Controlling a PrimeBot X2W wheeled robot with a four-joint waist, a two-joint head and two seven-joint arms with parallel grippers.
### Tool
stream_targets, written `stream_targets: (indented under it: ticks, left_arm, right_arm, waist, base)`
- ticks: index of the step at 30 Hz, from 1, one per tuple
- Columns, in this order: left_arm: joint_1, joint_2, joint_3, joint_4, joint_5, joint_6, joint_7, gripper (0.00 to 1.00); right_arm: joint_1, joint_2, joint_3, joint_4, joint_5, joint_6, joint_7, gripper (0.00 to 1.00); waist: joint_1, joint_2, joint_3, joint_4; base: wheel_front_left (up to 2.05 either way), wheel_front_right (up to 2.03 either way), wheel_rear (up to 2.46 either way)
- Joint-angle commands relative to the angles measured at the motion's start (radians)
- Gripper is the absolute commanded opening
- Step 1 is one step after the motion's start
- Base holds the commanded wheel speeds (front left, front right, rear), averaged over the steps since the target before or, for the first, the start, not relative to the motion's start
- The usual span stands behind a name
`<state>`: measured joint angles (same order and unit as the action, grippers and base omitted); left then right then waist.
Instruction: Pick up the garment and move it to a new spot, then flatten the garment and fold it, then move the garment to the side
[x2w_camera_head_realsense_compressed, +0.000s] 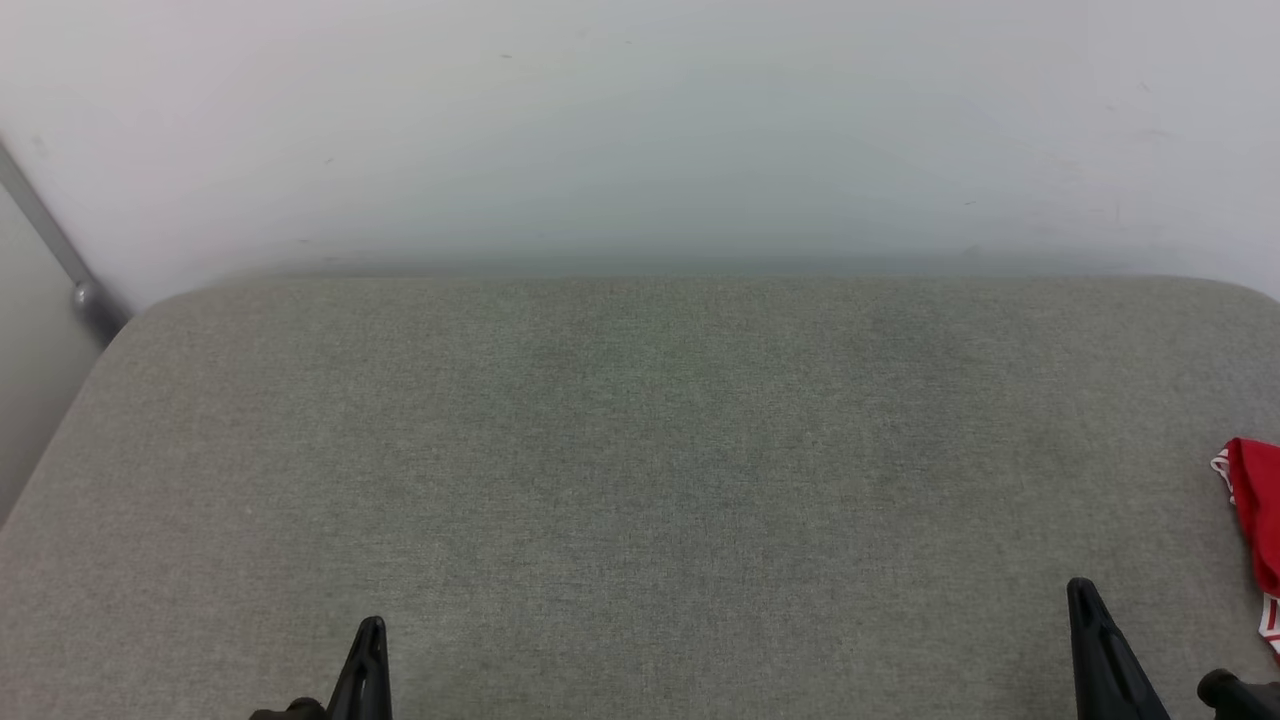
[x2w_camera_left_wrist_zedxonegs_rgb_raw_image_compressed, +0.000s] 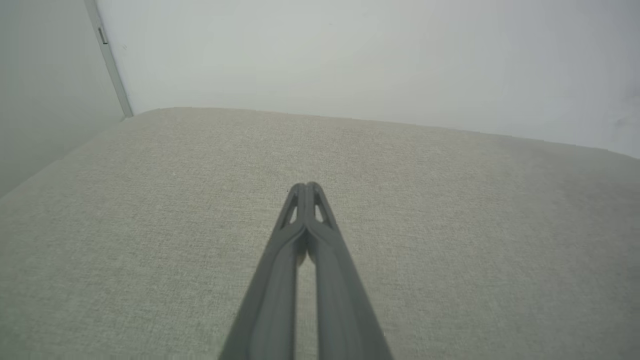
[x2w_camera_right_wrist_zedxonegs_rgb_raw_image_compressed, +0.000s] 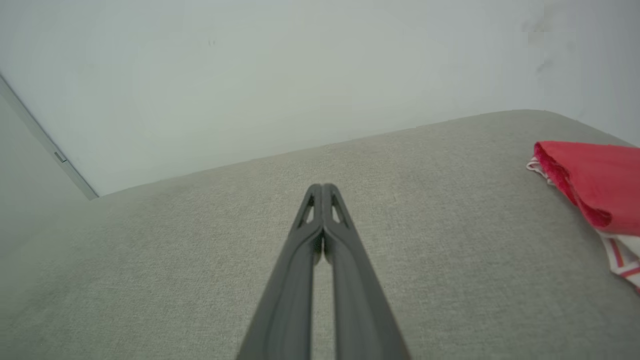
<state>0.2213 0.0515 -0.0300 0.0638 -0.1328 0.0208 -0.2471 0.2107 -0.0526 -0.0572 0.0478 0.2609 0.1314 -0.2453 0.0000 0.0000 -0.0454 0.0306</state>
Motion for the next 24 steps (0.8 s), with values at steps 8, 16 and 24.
stream_targets:
  ticks: [8, 16, 24]
  left_arm:
    - [-0.057, 0.012, 0.008, 0.013, -0.209, -0.022, 0.038, 0.00]
    - [-0.090, 0.018, 0.015, 0.036, -0.362, -0.038, 0.067, 0.00]
    - [-0.121, 0.022, 0.022, 0.055, -0.501, -0.051, 0.095, 0.00]
  right_arm:
    - [-0.056, -0.012, 0.003, 0.015, 0.192, 0.000, 0.036, 0.00]
    - [-0.088, -0.017, 0.005, 0.035, 0.332, 0.000, 0.066, 0.00]
    - [-0.115, -0.021, 0.005, 0.054, 0.458, 0.000, 0.095, 0.00]
  waist:
    - [0.0000, 0.0000, 0.004, -0.002]
    - [0.0000, 0.0000, 0.007, -0.004]
    - [0.0000, 0.0000, 0.010, -0.006]
  base:
    - [0.00, 0.00, 0.00]
    - [0.00, 0.00, 0.00]
    - [0.00, 0.00, 0.00]
